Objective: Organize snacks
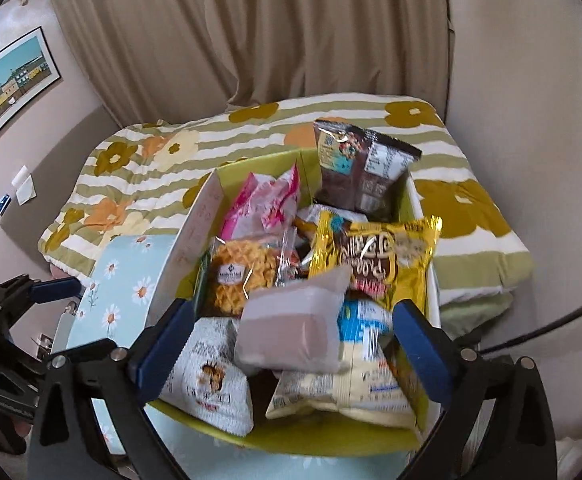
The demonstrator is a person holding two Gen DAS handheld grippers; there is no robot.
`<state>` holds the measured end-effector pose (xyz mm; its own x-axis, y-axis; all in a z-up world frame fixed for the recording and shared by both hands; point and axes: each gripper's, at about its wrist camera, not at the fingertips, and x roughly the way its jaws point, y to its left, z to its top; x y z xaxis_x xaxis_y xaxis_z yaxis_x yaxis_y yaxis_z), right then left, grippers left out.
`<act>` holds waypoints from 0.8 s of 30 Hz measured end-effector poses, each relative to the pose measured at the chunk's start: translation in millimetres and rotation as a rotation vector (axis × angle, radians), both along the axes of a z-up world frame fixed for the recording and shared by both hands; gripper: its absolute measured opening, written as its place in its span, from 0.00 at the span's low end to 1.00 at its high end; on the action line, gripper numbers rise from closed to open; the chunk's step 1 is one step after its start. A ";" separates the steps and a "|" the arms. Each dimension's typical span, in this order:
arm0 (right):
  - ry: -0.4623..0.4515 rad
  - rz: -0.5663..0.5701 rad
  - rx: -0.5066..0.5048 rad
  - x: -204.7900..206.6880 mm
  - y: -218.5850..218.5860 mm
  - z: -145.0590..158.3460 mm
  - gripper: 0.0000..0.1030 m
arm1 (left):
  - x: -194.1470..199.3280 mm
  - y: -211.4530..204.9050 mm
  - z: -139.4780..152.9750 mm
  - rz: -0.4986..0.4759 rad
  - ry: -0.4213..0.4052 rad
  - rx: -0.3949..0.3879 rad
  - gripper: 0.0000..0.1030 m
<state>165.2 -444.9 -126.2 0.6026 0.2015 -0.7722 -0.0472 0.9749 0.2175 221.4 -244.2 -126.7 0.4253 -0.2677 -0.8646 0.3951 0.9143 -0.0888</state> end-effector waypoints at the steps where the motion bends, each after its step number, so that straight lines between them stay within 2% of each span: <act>1: -0.003 -0.002 -0.002 -2.0 1.0 1.9 0.96 | -3.0 2.6 2.0 0.000 -0.005 -0.003 1.00; 9: -0.117 -0.028 -0.027 -42.8 28.1 56.2 0.96 | -40.5 39.6 45.2 0.013 -0.111 -0.053 1.00; 14: -0.191 -0.037 -0.033 -78.9 54.2 92.0 0.96 | -84.3 77.5 86.3 0.080 -0.229 -0.075 1.00; 18: -0.278 -0.052 -0.061 -116.9 77.6 116.4 0.97 | -127.8 109.0 119.2 0.151 -0.364 -0.093 1.00; 21: -0.333 -0.082 -0.103 -144.4 93.3 127.9 0.99 | -156.2 124.7 134.0 0.205 -0.450 -0.078 1.00; 24: -0.376 -0.099 -0.144 -165.7 106.8 132.8 0.99 | -177.2 137.2 141.2 0.231 -0.503 -0.068 1.00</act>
